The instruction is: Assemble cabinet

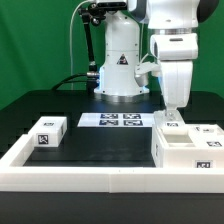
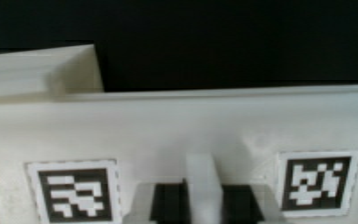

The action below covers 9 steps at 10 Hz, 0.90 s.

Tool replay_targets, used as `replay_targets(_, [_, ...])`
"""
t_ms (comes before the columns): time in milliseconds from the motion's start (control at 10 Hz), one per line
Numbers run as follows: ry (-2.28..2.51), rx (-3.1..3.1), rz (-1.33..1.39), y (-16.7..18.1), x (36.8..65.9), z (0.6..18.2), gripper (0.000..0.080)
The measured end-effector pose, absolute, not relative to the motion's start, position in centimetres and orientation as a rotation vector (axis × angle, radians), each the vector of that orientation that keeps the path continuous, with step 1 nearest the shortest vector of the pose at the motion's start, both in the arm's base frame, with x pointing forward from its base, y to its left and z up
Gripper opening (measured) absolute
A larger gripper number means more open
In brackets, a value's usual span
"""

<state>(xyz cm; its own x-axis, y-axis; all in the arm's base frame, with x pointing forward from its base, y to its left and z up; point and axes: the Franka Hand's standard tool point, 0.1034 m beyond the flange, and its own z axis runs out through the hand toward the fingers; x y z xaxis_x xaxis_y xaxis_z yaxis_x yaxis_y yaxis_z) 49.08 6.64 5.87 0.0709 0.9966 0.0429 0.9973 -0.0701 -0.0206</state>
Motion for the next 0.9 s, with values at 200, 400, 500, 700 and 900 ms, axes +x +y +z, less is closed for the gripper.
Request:
replay_targets(200, [-2.118, -2.263, -0.025, 6.5, 50.9, 5.9, 0.007])
replay_targets(400, [-2.131, -2.252, -0.006, 6.4, 51.2, 5.9, 0.007])
replay_targets(500, [-2.131, -2.252, -0.007, 6.4, 51.3, 5.9, 0.007])
replay_targets(700, [-2.133, -2.251, -0.006, 6.4, 51.3, 5.9, 0.007])
replay_targets(900, [-2.186, -2.207, -0.038, 5.9, 54.0, 5.9, 0.007])
